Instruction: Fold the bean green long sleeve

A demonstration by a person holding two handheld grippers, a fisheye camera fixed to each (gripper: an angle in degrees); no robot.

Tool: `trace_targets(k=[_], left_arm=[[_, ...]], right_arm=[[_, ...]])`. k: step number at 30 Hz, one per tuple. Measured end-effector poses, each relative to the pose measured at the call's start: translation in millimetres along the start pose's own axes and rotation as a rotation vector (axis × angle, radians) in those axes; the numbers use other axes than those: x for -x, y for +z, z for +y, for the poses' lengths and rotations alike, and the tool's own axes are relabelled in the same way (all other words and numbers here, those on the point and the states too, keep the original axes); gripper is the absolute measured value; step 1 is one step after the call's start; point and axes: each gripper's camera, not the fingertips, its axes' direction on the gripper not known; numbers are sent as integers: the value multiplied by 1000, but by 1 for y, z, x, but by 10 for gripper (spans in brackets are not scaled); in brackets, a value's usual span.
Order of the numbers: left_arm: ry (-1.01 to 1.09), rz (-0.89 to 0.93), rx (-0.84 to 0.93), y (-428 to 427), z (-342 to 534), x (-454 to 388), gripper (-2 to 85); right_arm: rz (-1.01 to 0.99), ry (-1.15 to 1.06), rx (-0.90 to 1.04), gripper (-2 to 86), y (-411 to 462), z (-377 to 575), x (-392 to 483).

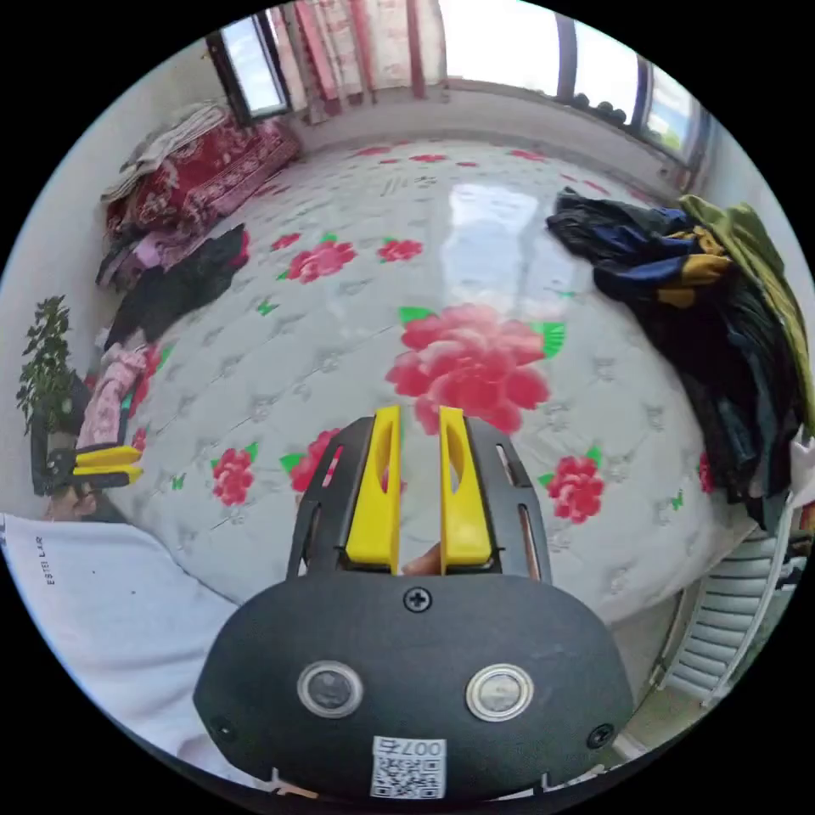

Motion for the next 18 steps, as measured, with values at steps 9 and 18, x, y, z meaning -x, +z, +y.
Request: trace_targets(k=[9,18], left_arm=[[-81,-18,78,51,-69,-20,86],[-180,4,127,78,-106,-9,78]], right_arm=[[528,544,-173,90,-122,-50,-305],[290,823,-207,45,-86,-33,-389]])
